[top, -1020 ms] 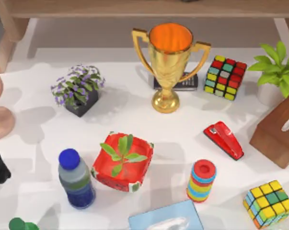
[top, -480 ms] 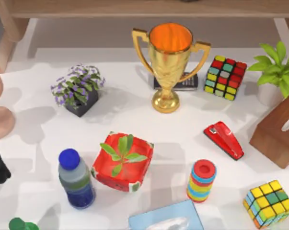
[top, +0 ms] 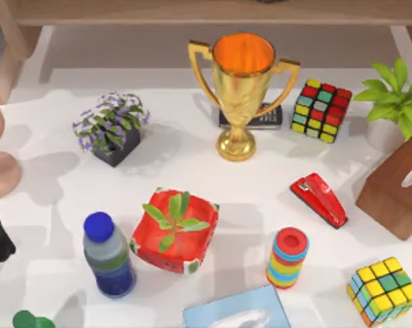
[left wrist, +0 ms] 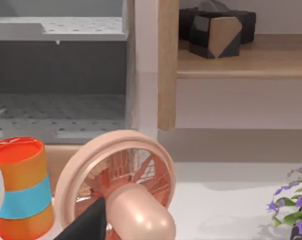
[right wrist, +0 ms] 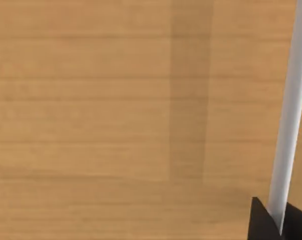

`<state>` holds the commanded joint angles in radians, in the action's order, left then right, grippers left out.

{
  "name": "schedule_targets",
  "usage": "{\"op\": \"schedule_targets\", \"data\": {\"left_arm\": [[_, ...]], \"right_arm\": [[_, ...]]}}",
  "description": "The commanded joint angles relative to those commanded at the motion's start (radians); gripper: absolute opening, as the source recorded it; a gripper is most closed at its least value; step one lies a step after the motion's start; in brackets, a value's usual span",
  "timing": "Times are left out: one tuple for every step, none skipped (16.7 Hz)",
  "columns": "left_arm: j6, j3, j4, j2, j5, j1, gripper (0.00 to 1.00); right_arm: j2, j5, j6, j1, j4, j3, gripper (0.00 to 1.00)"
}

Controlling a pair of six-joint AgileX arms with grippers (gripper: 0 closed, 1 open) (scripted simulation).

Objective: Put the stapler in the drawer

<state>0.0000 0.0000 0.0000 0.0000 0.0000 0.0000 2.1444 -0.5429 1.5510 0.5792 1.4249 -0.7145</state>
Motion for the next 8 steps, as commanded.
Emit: {"op": "schedule_targets", "data": {"left_arm": [[0.0,0.0,0.0,0.0,0.0,0.0,1.0],[0.0,0.0,0.0,0.0,0.0,0.0,1.0],[0.0,0.0,0.0,0.0,0.0,0.0,1.0],[0.0,0.0,0.0,0.0,0.0,0.0,1.0],[0.0,0.0,0.0,0.0,0.0,0.0,1.0],[0.0,0.0,0.0,0.0,0.0,0.0,1.0],[0.0,0.0,0.0,0.0,0.0,0.0,1.0],[0.0,0.0,0.0,0.0,0.0,0.0,1.0]], "right_arm": [[-0.008,-0.008,0.001,0.007,0.012,0.015,0.0],[-0.01,-0.01,0.002,0.01,0.016,0.02,0.0],[-0.01,-0.01,0.002,0.01,0.016,0.02,0.0],[-0.01,-0.01,0.002,0.01,0.016,0.02,0.0],[-0.006,-0.008,0.002,0.006,0.014,0.015,0.0],[-0.008,-0.009,0.003,0.009,0.017,0.018,0.0],[-0.014,-0.017,0.005,0.018,0.028,0.031,0.0],[-0.021,-0.03,0.006,0.032,0.043,0.054,0.0]]}}
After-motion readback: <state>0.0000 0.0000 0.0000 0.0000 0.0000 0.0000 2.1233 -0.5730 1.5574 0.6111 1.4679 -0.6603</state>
